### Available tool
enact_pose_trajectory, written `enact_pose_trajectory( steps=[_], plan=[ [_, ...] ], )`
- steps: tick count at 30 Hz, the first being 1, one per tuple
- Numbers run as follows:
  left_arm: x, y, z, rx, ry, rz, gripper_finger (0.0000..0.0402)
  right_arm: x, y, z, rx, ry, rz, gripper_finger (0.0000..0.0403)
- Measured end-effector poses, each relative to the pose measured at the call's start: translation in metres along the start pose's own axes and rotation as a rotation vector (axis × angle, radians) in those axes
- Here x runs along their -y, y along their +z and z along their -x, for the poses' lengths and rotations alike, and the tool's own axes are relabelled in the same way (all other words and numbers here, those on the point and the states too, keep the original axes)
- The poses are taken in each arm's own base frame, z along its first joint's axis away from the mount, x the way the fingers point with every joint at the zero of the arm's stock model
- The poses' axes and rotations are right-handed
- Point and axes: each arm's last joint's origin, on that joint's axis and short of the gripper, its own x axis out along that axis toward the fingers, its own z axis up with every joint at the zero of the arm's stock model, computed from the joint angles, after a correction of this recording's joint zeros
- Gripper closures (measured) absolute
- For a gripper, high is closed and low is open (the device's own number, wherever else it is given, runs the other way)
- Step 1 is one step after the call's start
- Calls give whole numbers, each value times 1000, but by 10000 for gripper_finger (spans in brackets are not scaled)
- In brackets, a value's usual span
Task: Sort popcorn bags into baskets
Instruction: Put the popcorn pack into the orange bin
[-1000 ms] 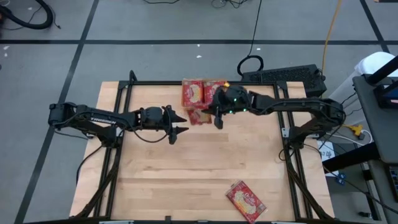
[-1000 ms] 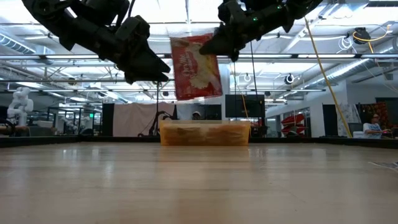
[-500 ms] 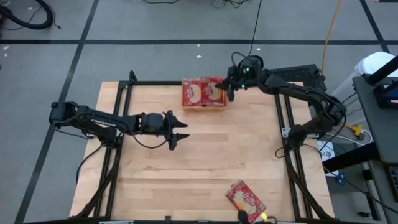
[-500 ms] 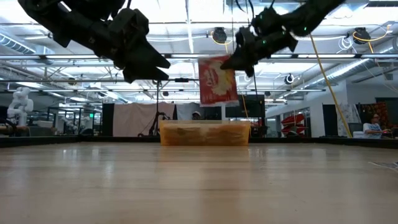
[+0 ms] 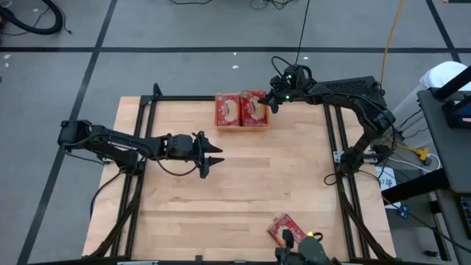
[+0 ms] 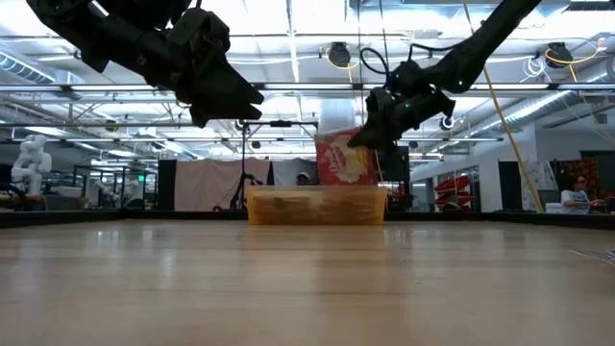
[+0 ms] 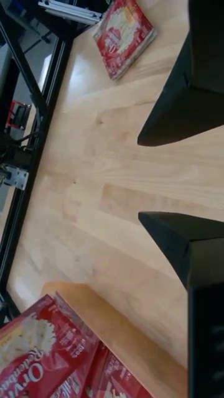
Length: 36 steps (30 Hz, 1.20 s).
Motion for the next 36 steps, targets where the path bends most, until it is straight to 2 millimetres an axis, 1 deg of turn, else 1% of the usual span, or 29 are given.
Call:
enact_pose_trajectory(
  steps=[6, 11, 14, 17, 20, 24, 27, 32, 36],
  plan=[
    [0, 0, 0, 0, 0, 1, 228, 11, -5, -7, -2, -8, -10, 385],
    [0, 0, 0, 0, 0, 1, 236, 14, -5, -5, 5, -16, -7, 385],
    [0, 0, 0, 0, 0, -5, 238, 16, -4, -3, 9, -27, -9, 377],
    [0, 0, 0, 0, 0, -9, 235, 17, -4, -2, 9, -34, -10, 354],
    [0, 0, 0, 0, 0, -9, 227, 17, -4, -2, 10, -53, -1, 322],
    [0, 0, 0, 0, 0, -9, 219, 21, -4, -2, 15, -189, 12, 279],
    [0, 0, 0, 0, 0, -9, 214, 24, -4, -1, 20, -295, 12, 256],
    [0, 0, 0, 0, 0, -15, 218, 22, -3, -3, 30, -307, 31, 233],
    [0, 0, 0, 0, 0, -28, 228, 13, 1, -3, 38, -431, 83, 229]
  ],
)
